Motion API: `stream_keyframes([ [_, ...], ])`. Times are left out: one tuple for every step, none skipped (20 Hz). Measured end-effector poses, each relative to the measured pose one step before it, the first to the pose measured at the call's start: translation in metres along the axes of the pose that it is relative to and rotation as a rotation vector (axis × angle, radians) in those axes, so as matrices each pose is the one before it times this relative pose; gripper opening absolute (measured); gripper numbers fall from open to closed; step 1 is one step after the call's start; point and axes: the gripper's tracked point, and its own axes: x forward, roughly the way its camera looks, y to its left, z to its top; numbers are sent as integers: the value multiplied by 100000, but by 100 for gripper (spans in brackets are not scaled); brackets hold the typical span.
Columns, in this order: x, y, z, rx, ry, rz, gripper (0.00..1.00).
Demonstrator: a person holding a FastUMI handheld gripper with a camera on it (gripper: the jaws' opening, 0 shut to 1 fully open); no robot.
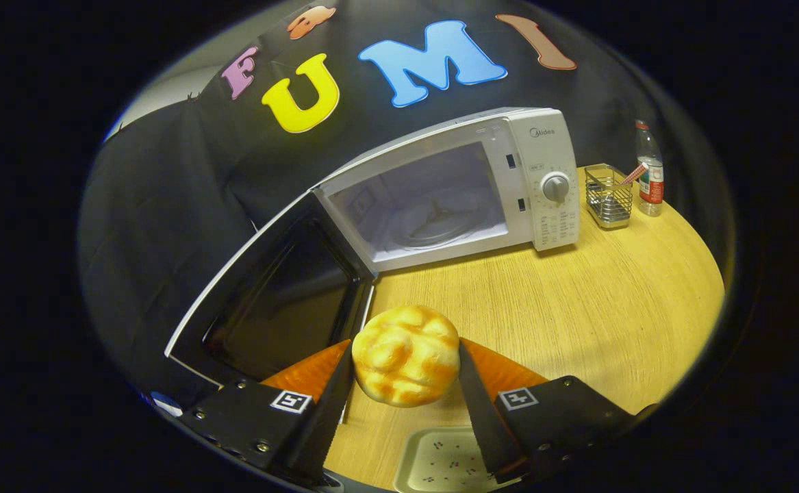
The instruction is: Open the microwave, put the food inside, and close the microwave door.
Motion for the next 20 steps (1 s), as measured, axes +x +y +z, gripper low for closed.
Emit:
stream_keyframes([
  [660, 314, 701, 1118, -1804, 1111, 84],
  [633, 173, 791, 972, -2036, 617, 84],
  [771, 151, 737, 1006, -2150, 521, 84],
  [801, 114, 679, 1306, -1942, 475, 84],
  [863, 49, 552, 1747, -2076, 55, 84],
  [856, -11, 675, 1821, -1924, 175, 84],
  [911, -130, 521, 1870, -1934, -121, 84],
  [828, -65, 473, 1690, -1592, 159, 84],
  [840, -25, 496, 1775, -1763, 335, 83],
  [775, 17, 464, 1626, -1936, 314, 84],
  [894, -173, 437, 1149, -1795, -345, 83],
  [935, -144, 335, 706, -1504, -611, 83],
  [874, -270, 123, 201, -864, -1353, 83],
  [920, -198, 37, 52, -439, -606, 83],
  [888, 75, -70, 326, -592, -267, 84],
  [833, 94, 111, 438, -962, 162, 84],
  [975, -70, 163, 158, -1042, -315, 84],
  [950, -123, 71, 77, -721, -551, 84],
  [983, -177, 14, 410, -462, -487, 83],
  [891, -112, -46, 748, -408, -476, 83],
])
